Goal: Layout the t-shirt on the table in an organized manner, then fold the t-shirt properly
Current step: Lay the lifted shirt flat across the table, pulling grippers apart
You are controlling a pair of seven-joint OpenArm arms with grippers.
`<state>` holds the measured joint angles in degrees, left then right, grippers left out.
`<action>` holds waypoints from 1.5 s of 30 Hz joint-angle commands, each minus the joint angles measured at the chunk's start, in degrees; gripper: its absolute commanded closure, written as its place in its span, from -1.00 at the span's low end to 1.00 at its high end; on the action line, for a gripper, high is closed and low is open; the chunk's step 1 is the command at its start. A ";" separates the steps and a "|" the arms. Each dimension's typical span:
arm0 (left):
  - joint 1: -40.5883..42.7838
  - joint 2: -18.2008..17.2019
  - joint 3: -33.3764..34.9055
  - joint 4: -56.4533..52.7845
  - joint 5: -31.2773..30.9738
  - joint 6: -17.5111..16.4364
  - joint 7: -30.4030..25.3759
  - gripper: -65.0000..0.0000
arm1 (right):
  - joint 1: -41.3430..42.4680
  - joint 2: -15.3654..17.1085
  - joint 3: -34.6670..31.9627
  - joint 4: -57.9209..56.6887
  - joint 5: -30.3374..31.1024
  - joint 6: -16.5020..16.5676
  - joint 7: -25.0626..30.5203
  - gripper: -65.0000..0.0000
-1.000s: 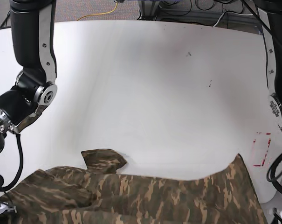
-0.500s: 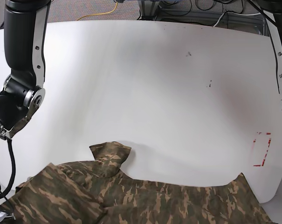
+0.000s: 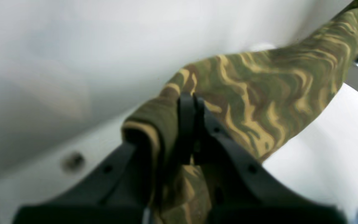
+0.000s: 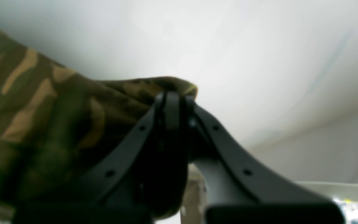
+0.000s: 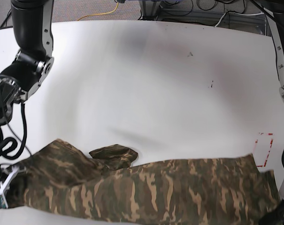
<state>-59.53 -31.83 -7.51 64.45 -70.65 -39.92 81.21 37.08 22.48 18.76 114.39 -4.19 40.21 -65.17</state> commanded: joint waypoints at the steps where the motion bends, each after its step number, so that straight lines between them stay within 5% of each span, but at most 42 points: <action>1: 2.52 -2.93 -0.27 0.65 -4.38 -0.08 -1.21 0.99 | -4.07 0.07 0.71 2.58 0.10 -0.21 -1.16 0.95; 10: 24.14 -9.44 -5.46 2.76 -13.35 -0.08 -1.21 0.99 | -19.28 -5.12 10.47 2.58 0.10 -0.21 -2.22 0.95; 16: 40.23 -9.79 -12.93 8.13 -14.35 3.57 -1.21 0.99 | -26.49 -6.96 12.49 2.67 0.10 -0.21 -2.22 0.95; 25: 60.19 -9.44 -20.67 16.74 -14.35 3.66 -1.21 0.99 | -36.07 -10.13 13.72 2.75 0.01 -0.21 -2.22 0.96; 35: 74.60 -8.82 -27.88 23.34 -14.35 3.66 -1.21 0.99 | -44.77 -11.45 13.72 2.67 0.01 -0.21 -2.22 0.96; 45: 79.79 -8.91 -29.28 23.51 -14.35 3.66 -1.21 0.99 | -48.46 -11.27 13.72 2.67 -0.43 -0.21 -2.22 0.95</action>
<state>20.34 -39.16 -36.10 87.11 -83.70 -36.05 81.01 -11.40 10.15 32.18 116.09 -3.73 40.34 -67.77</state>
